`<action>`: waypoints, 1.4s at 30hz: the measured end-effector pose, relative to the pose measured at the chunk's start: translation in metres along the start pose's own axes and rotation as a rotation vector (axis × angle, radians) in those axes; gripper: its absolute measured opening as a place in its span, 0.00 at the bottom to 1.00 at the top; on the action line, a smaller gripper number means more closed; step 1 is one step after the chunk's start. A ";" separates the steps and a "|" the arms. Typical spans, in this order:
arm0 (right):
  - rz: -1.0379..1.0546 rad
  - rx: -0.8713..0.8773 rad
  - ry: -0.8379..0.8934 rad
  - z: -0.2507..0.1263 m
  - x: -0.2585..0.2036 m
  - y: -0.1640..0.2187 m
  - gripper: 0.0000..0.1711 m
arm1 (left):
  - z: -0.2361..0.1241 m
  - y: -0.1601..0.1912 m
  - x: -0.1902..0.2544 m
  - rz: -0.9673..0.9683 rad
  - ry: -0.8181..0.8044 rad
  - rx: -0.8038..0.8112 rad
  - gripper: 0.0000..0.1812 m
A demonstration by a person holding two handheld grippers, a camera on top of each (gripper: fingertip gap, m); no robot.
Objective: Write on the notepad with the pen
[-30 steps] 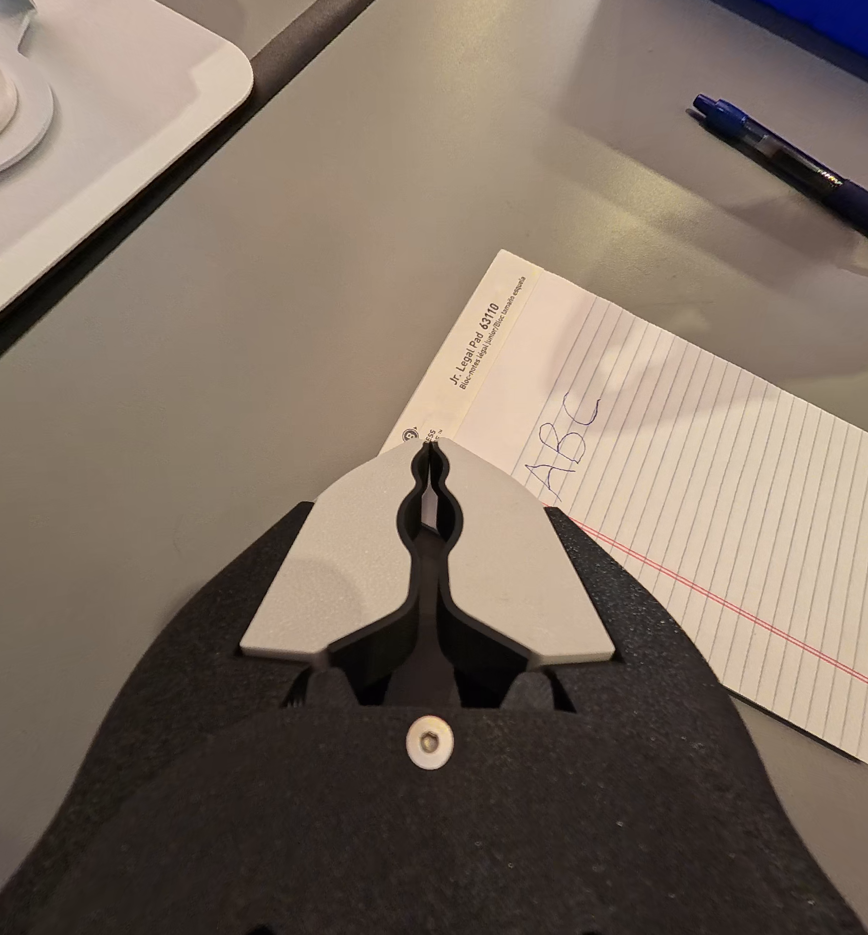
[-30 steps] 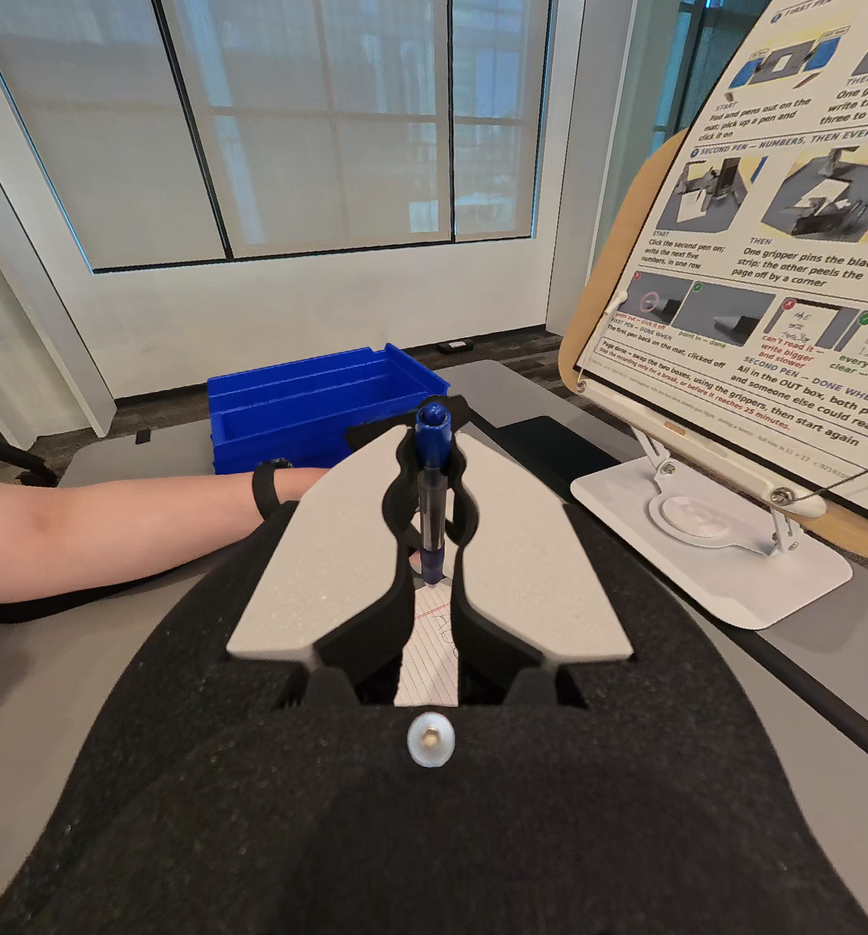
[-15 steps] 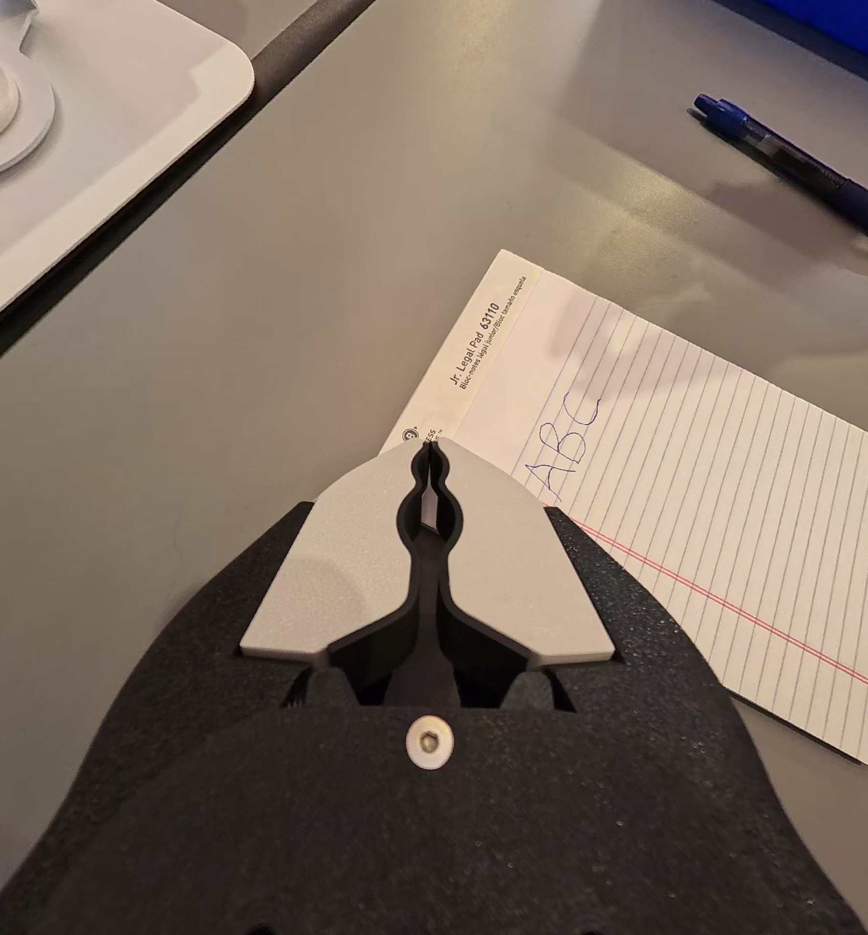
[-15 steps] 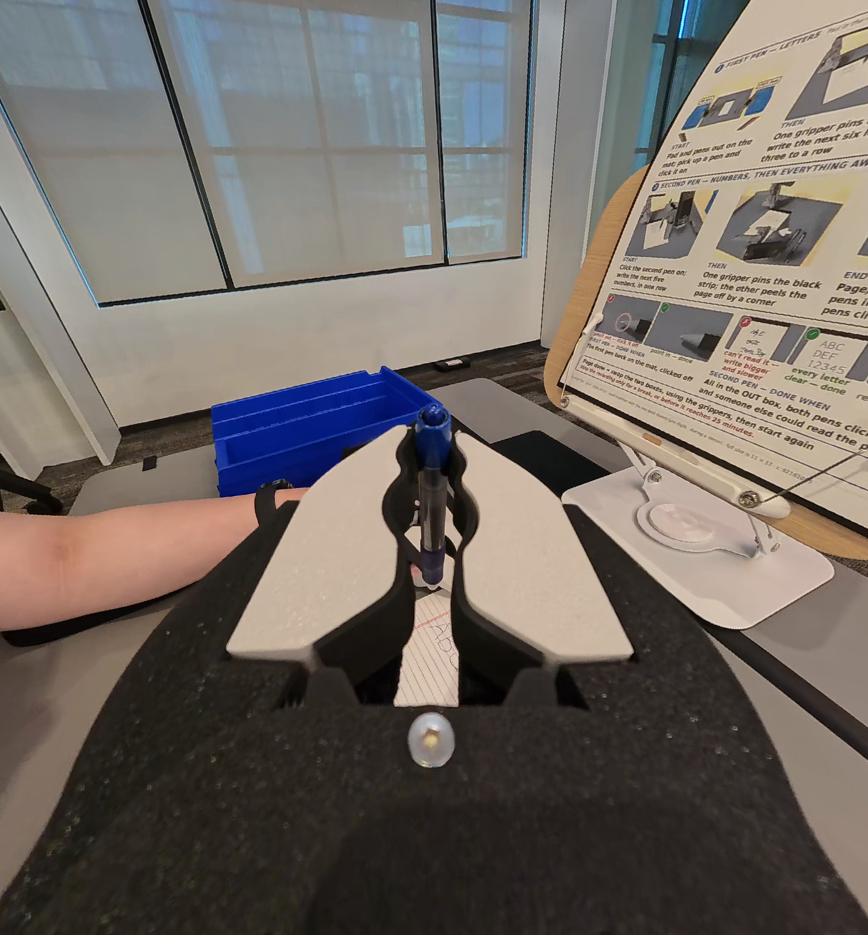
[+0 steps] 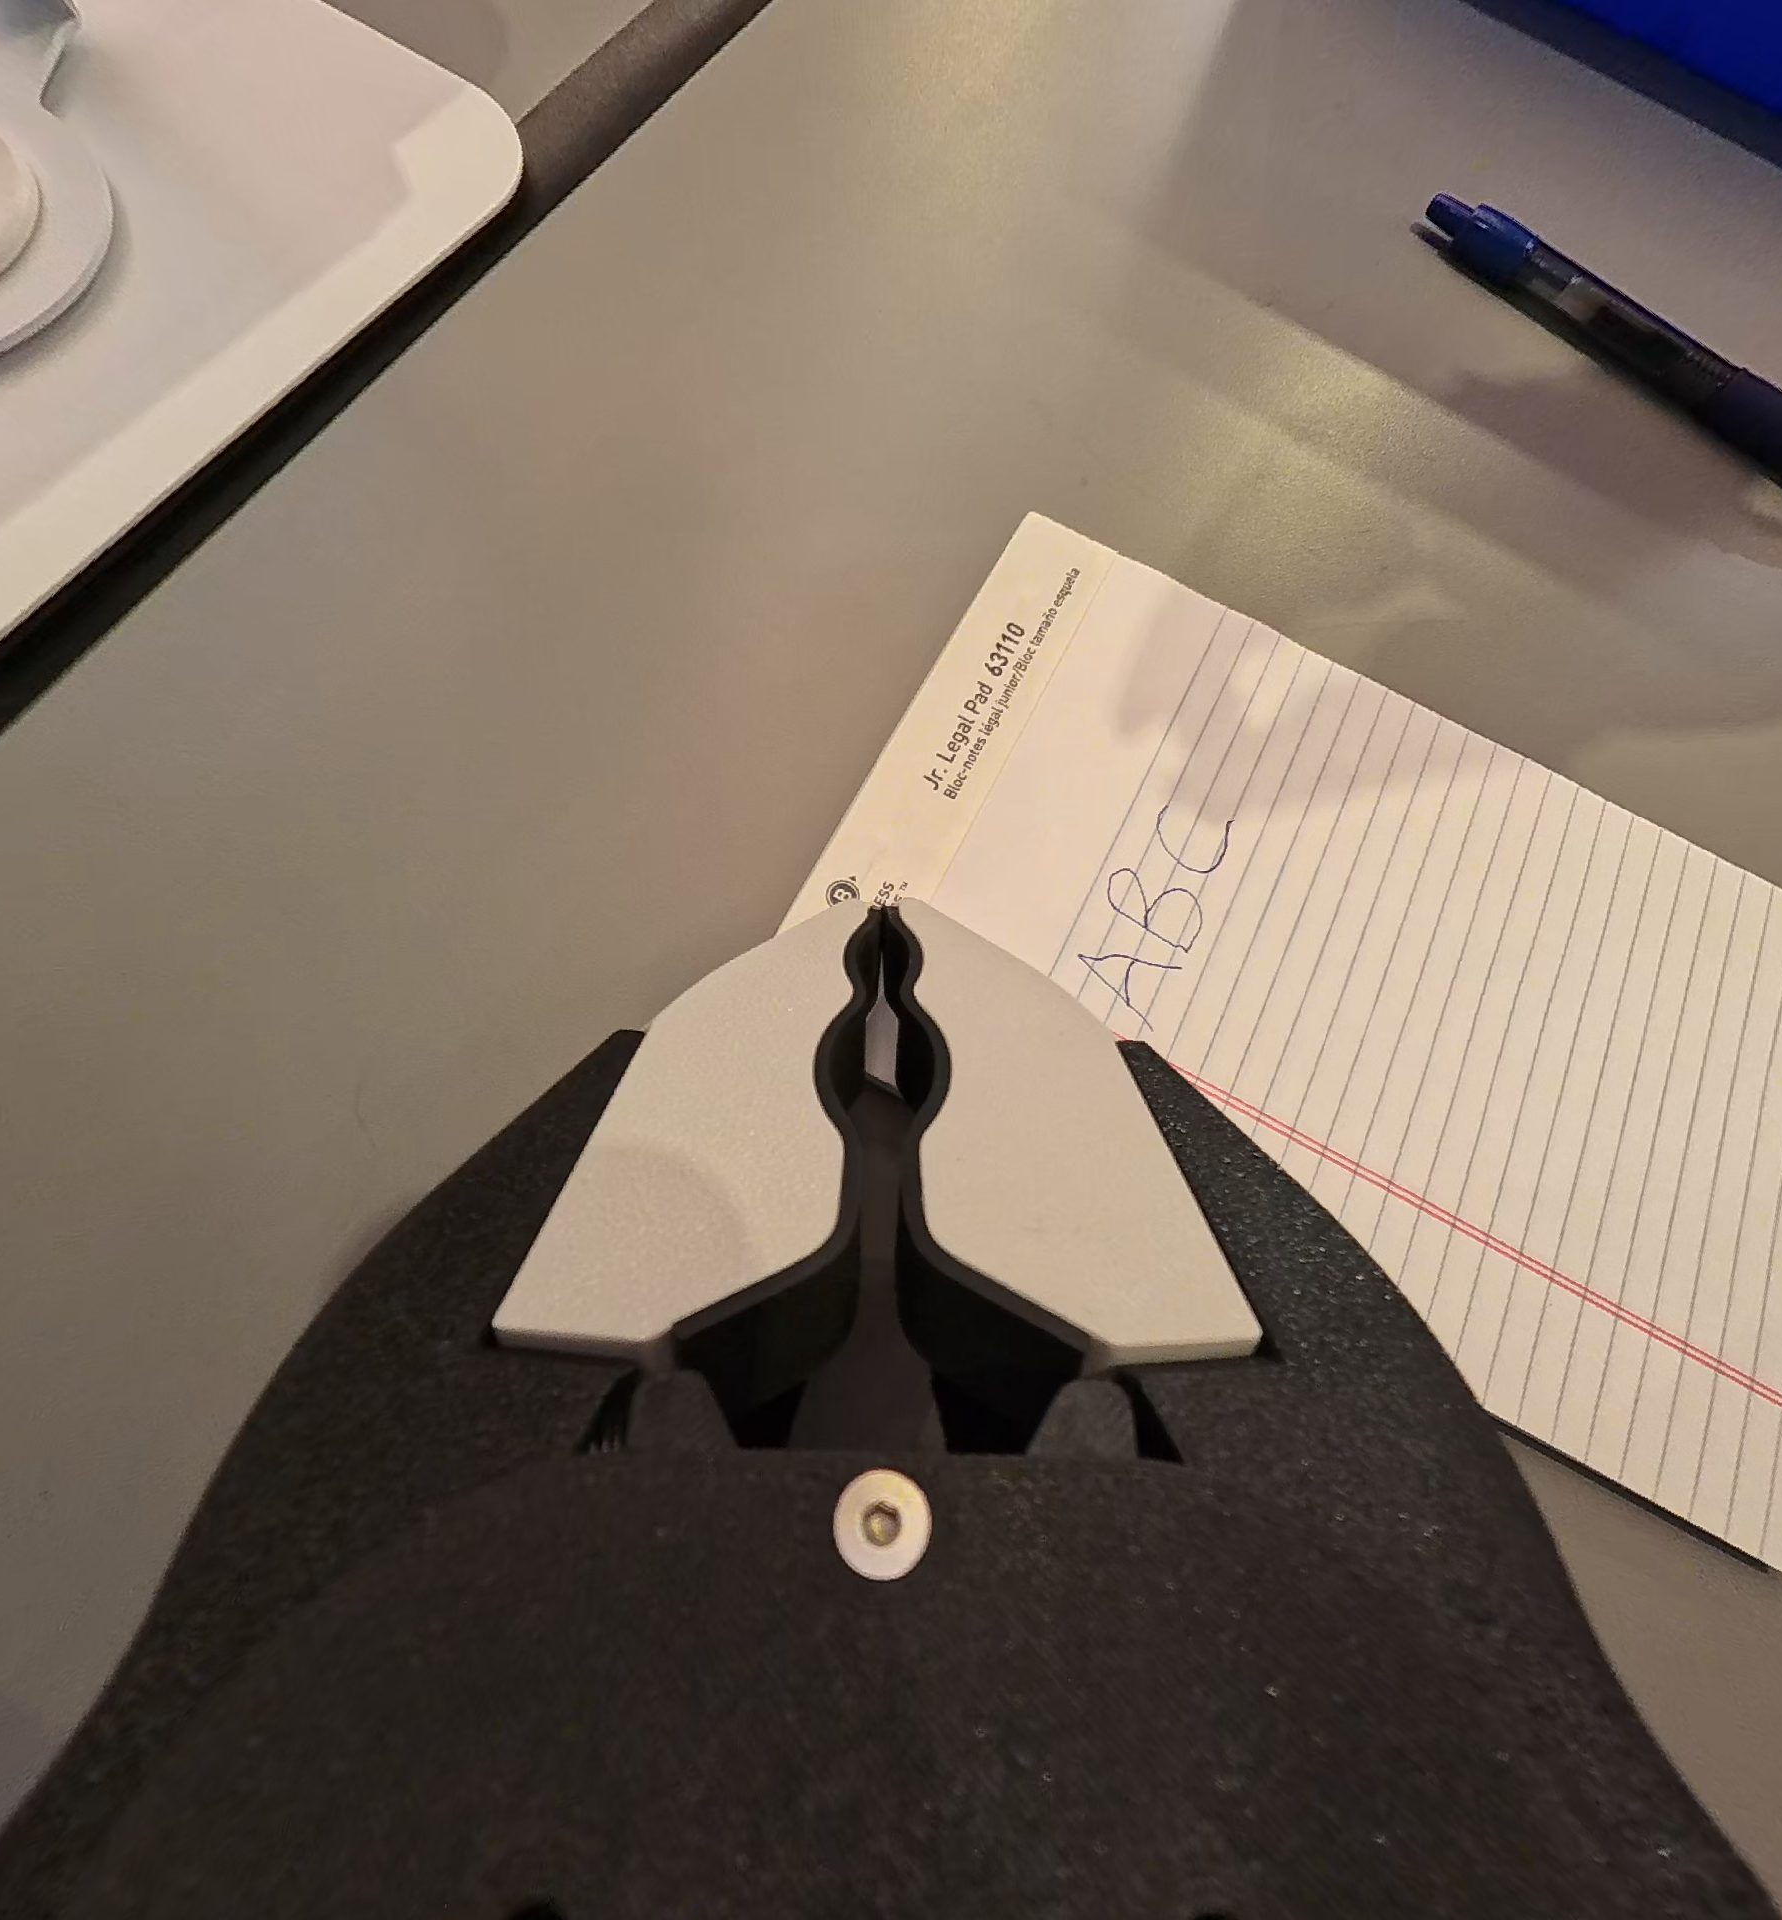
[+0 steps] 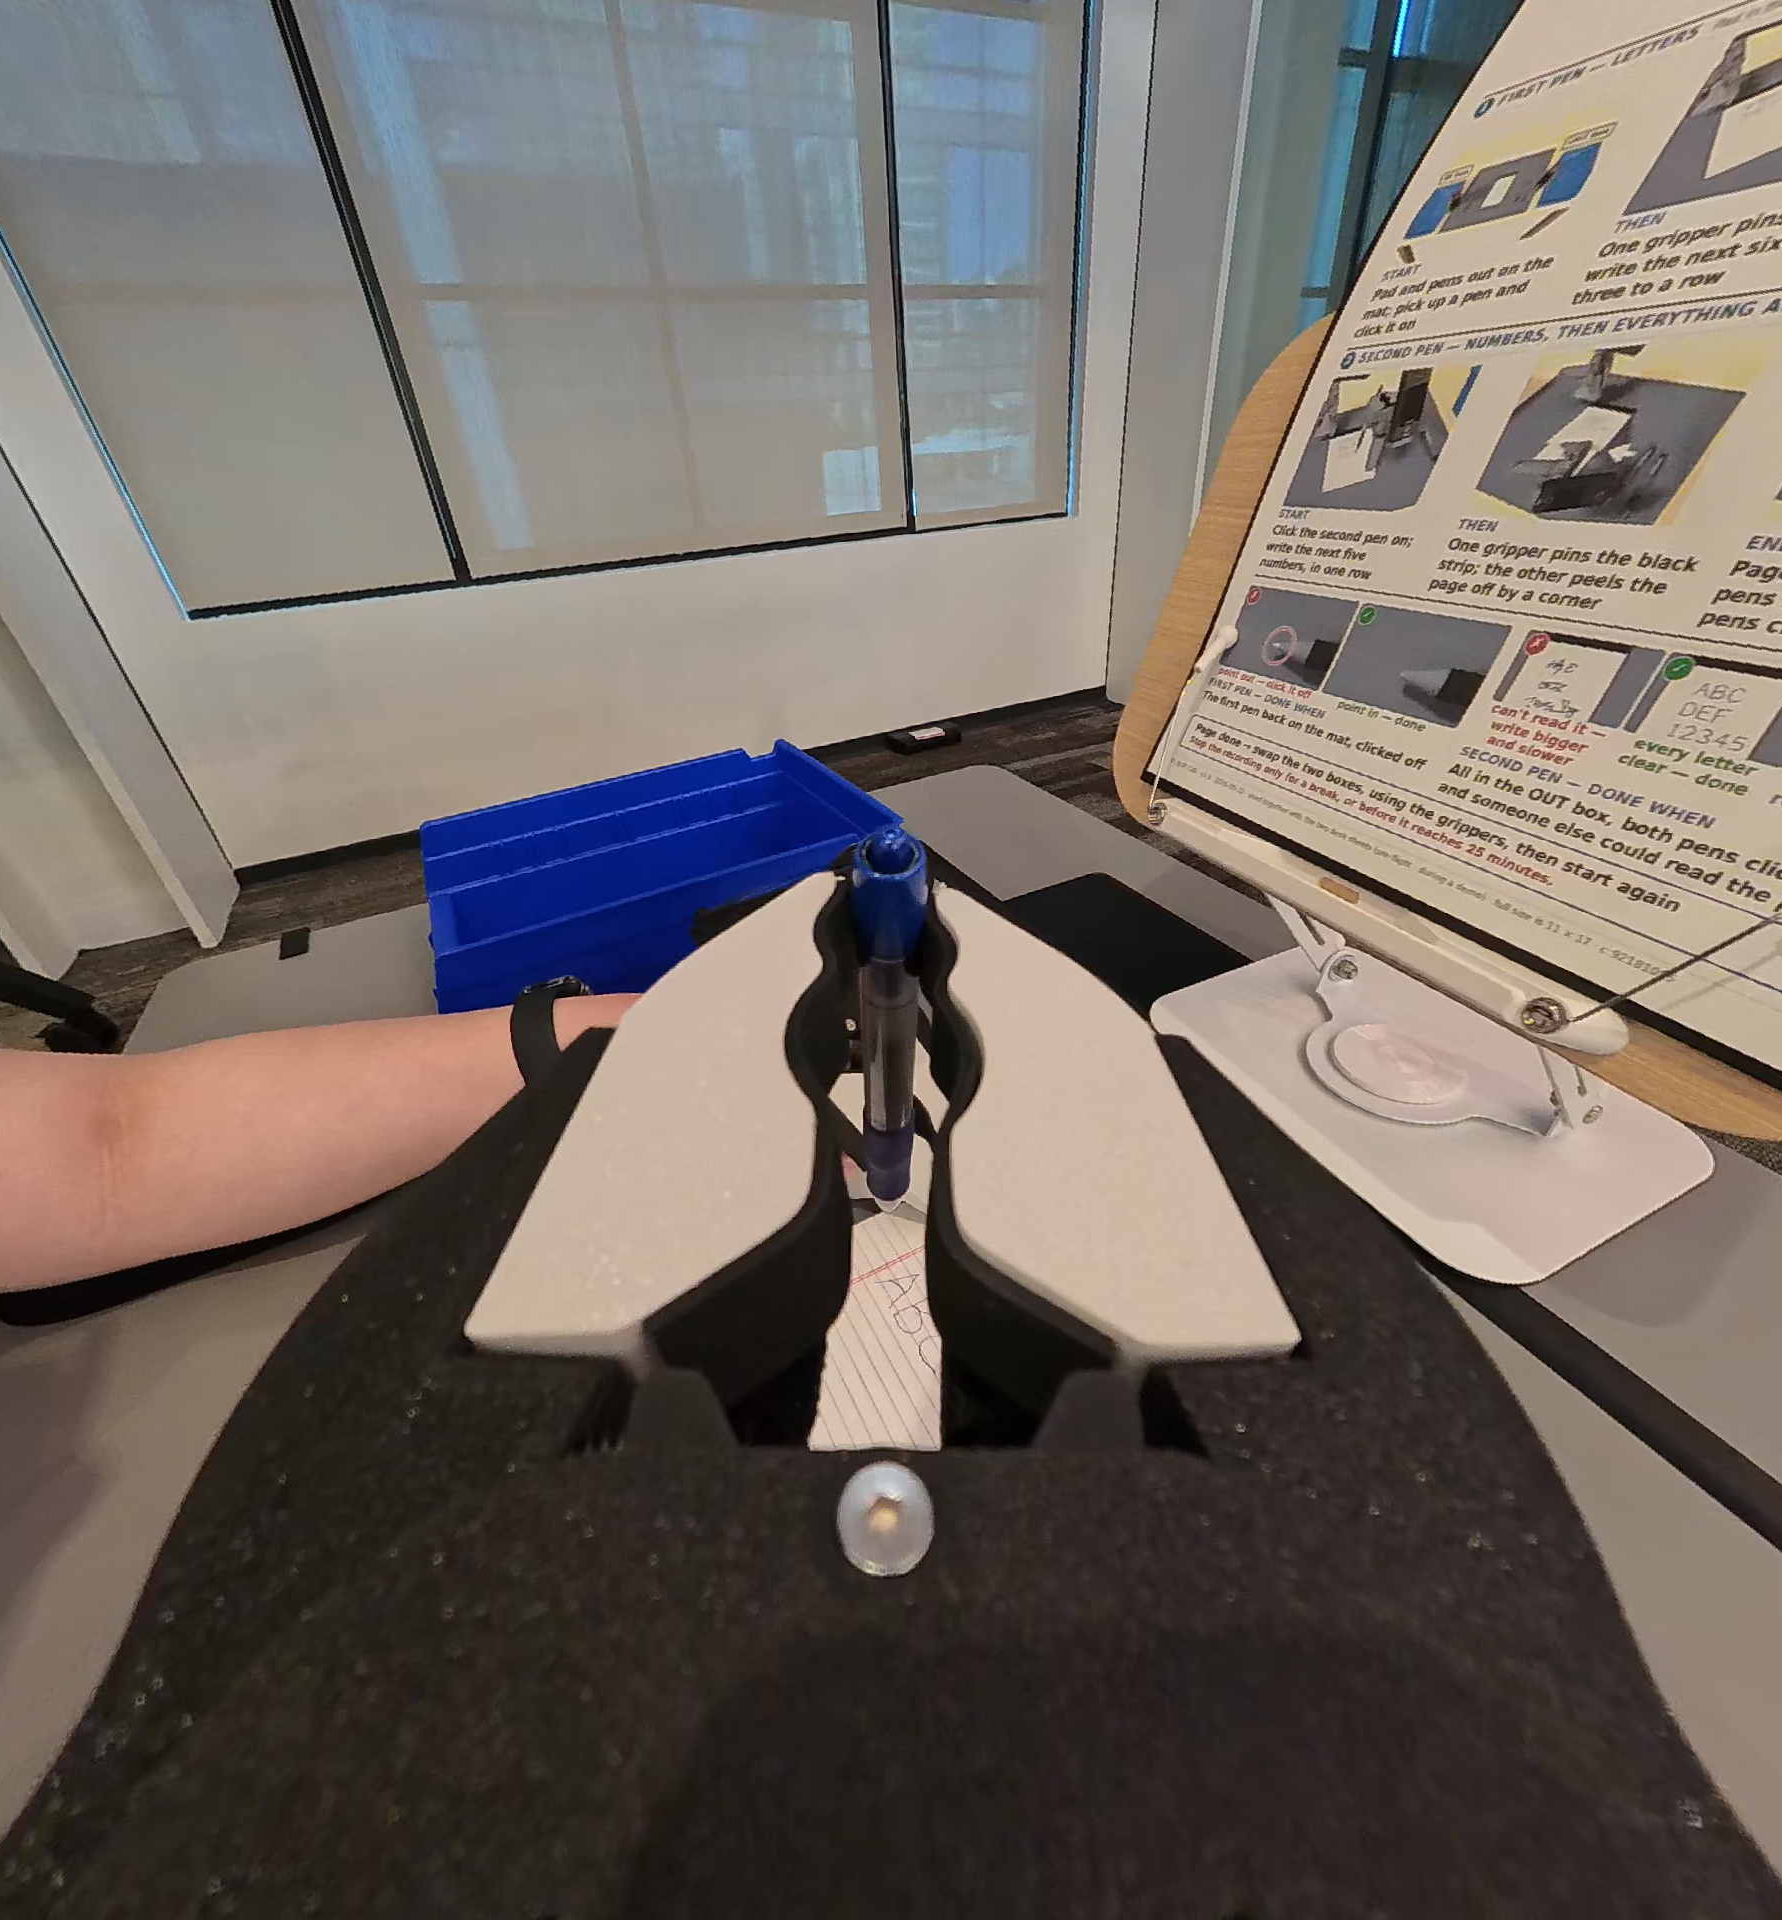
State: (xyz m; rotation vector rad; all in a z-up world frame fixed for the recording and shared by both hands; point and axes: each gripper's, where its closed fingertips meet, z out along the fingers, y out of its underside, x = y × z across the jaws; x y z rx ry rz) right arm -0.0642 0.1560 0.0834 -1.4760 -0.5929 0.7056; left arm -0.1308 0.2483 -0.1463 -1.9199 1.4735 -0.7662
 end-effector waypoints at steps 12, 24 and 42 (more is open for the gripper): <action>0.001 0.002 0.002 -0.001 0.001 0.001 0.06 | 0.000 0.000 0.000 0.001 -0.003 0.001 0.00; 0.005 -0.003 -0.001 -0.001 0.002 0.002 0.06 | 0.000 0.000 0.000 -0.001 -0.016 0.004 0.00; -0.007 0.032 -0.015 -0.009 -0.002 -0.010 0.06 | -0.020 0.002 0.001 0.068 -0.112 0.000 0.08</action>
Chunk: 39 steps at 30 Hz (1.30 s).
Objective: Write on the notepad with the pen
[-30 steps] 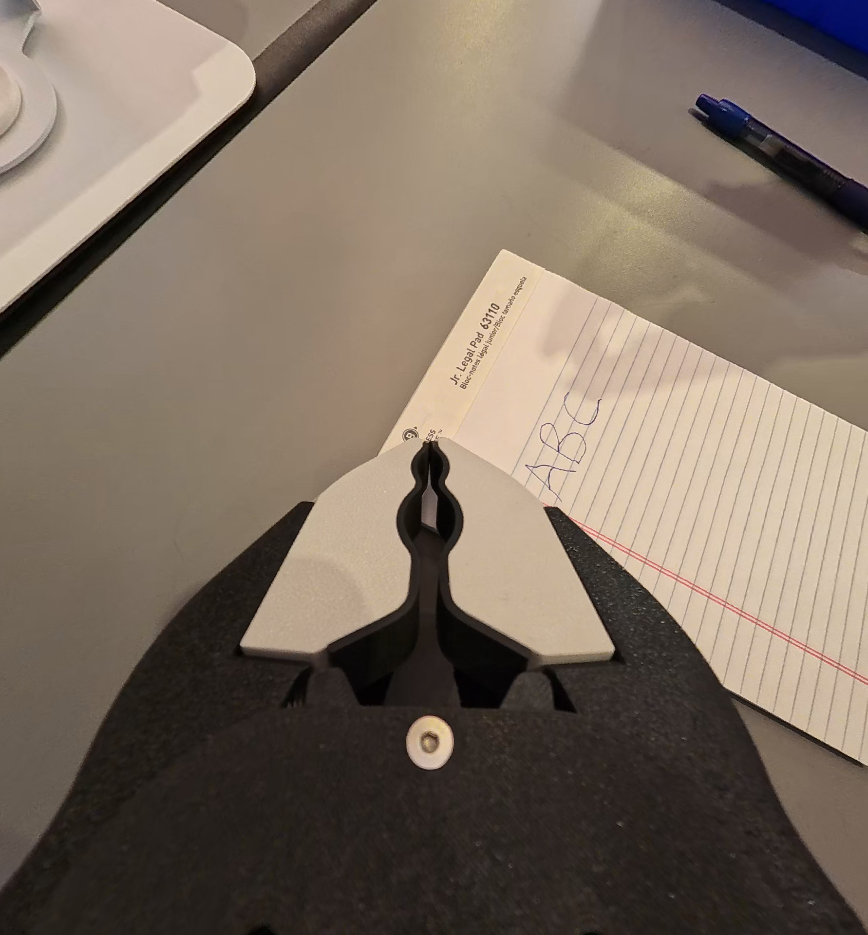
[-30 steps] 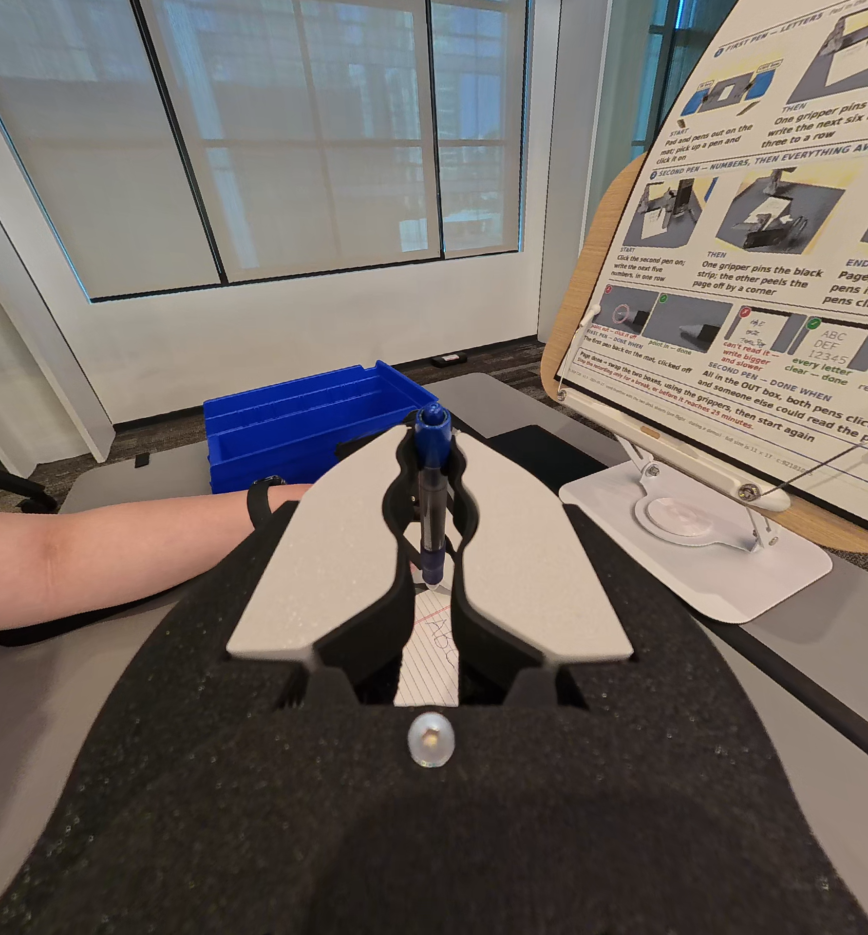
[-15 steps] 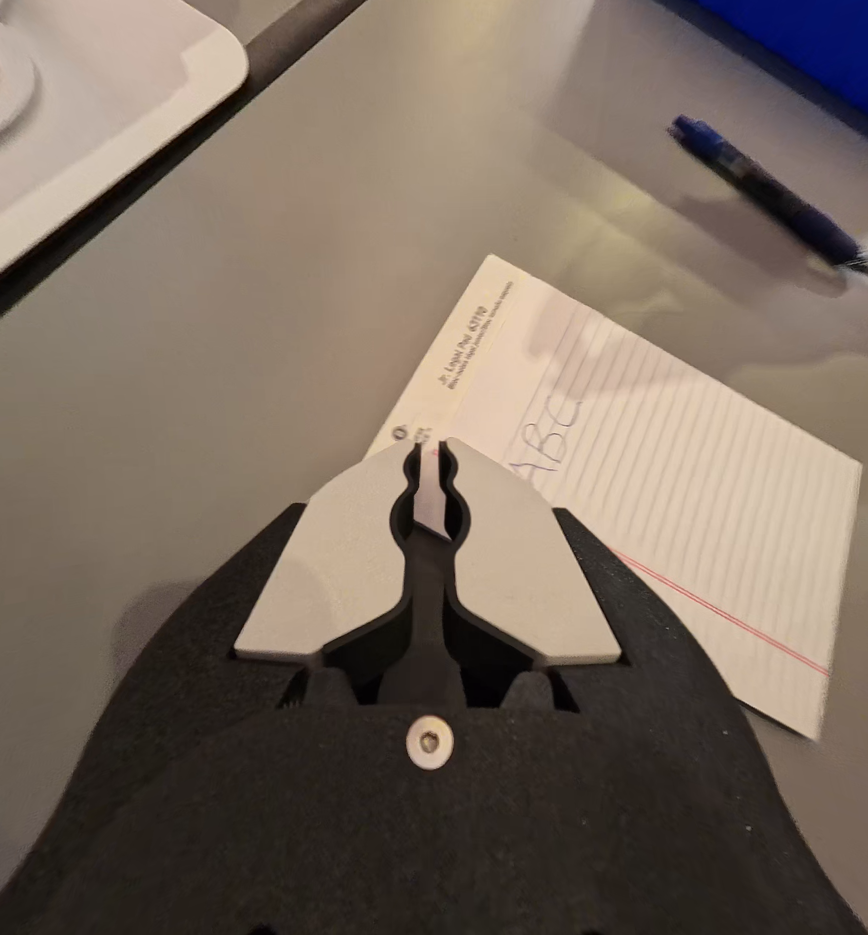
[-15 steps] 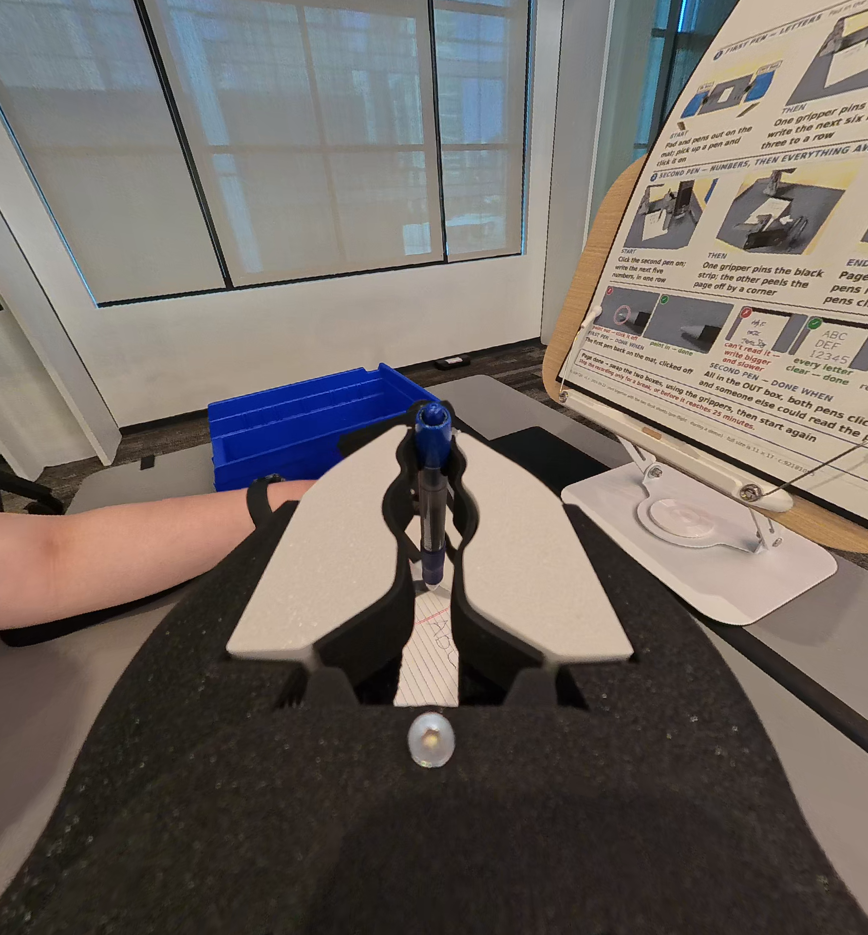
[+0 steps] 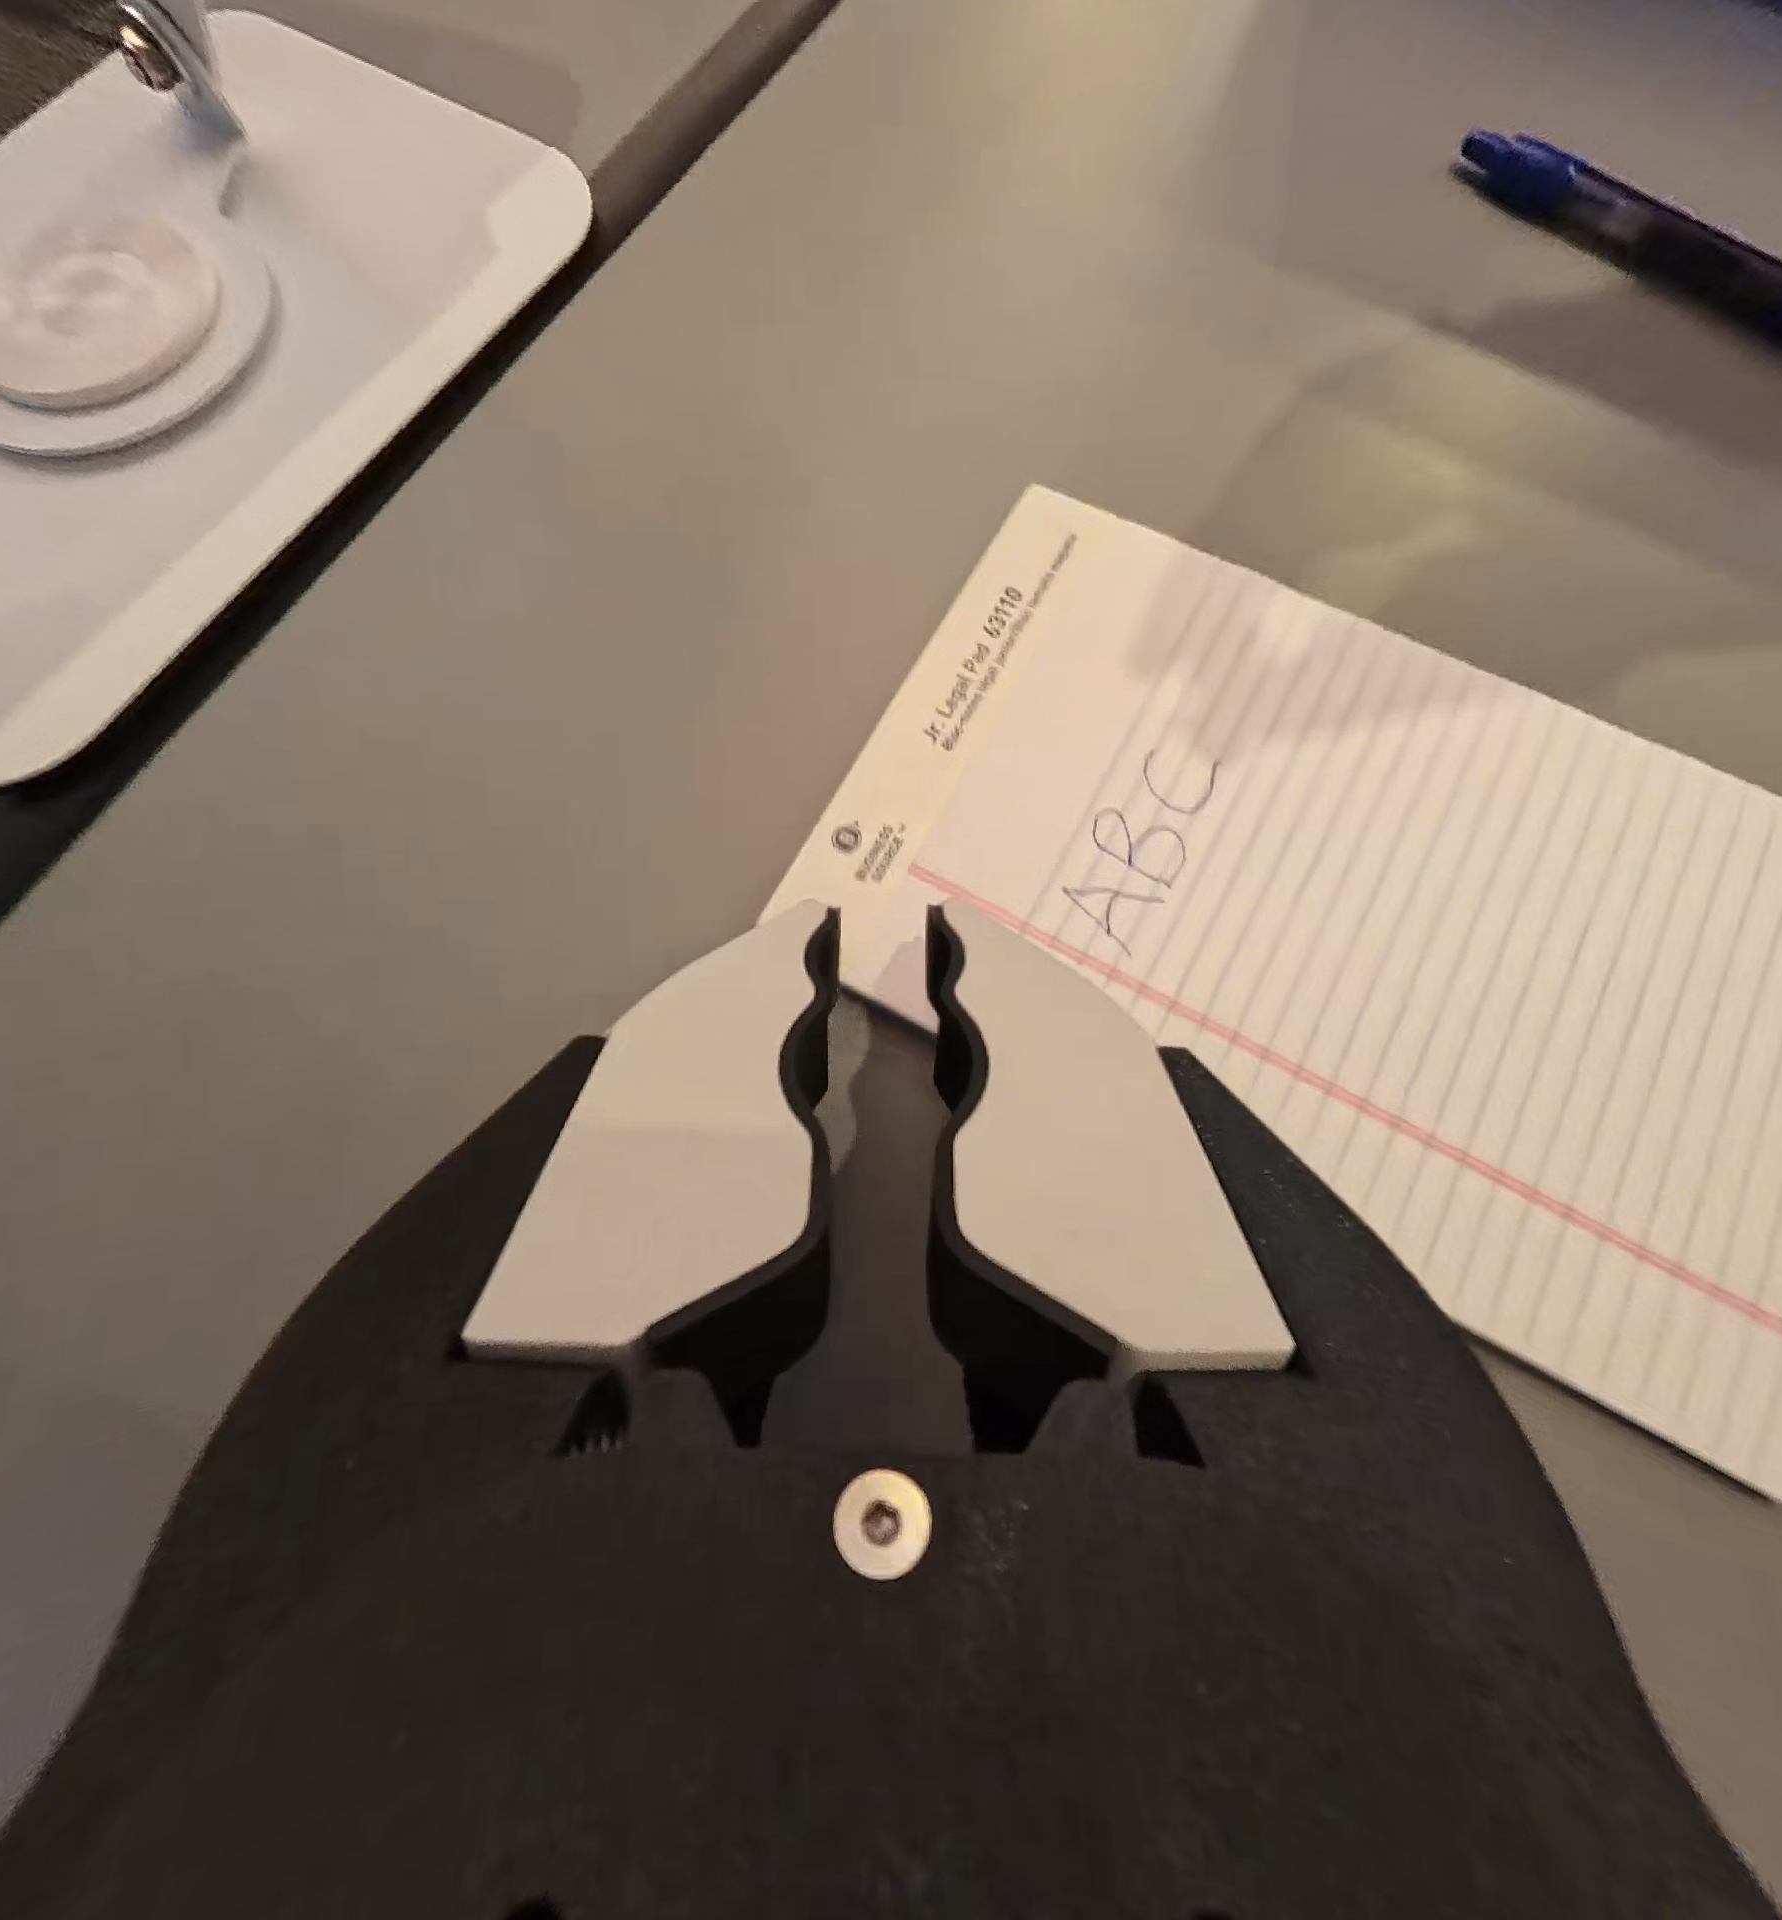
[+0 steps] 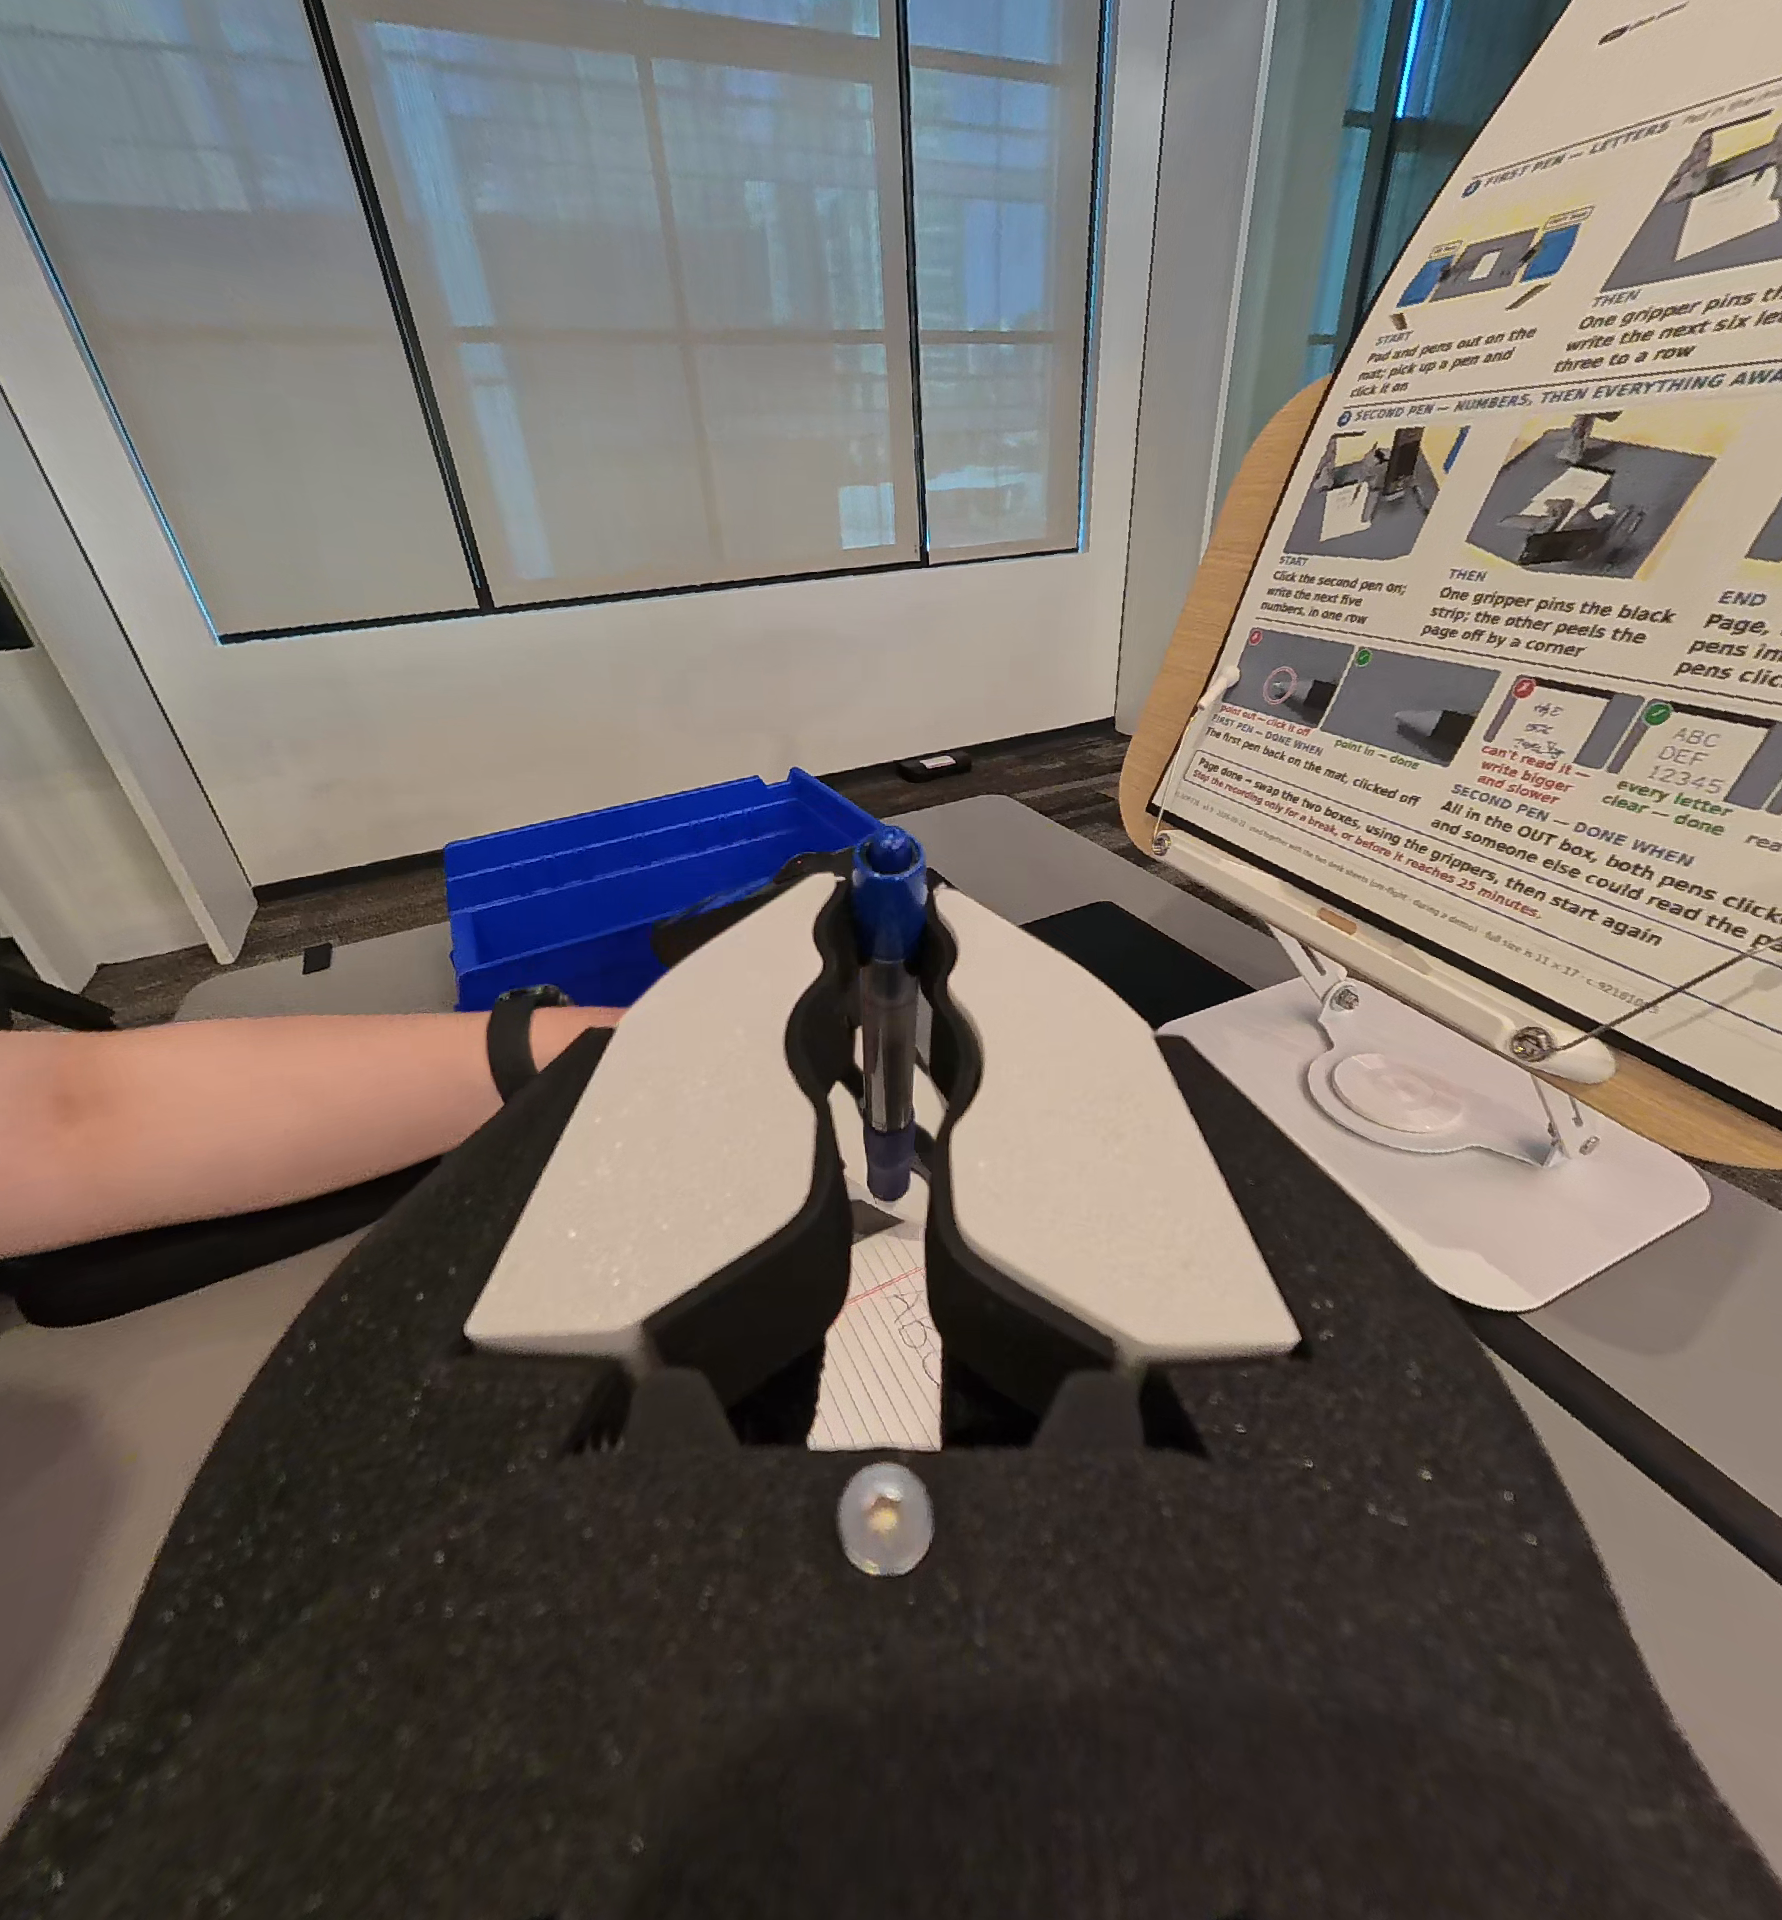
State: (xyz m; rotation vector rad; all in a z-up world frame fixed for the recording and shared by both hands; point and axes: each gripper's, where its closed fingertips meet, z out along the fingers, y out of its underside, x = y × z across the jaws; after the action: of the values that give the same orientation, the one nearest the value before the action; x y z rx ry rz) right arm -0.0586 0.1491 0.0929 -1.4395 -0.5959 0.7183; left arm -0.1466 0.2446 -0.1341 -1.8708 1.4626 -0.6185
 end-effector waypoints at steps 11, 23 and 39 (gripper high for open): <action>-0.011 -0.072 0.000 0.013 -0.003 0.017 0.06 | 0.013 0.005 -0.002 0.000 0.023 0.005 0.00; -0.027 -0.112 0.005 0.021 -0.005 0.025 0.06 | 0.015 0.004 0.006 -0.012 0.092 -0.002 0.00; -0.035 -0.125 0.021 0.024 -0.008 0.029 0.06 | 0.015 0.004 0.006 -0.036 0.082 -0.006 0.00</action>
State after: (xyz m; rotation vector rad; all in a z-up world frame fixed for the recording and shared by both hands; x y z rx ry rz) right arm -0.0847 0.1587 0.0659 -1.5467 -0.6582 0.6466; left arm -0.1367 0.2419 -0.1472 -1.9007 1.4869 -0.7167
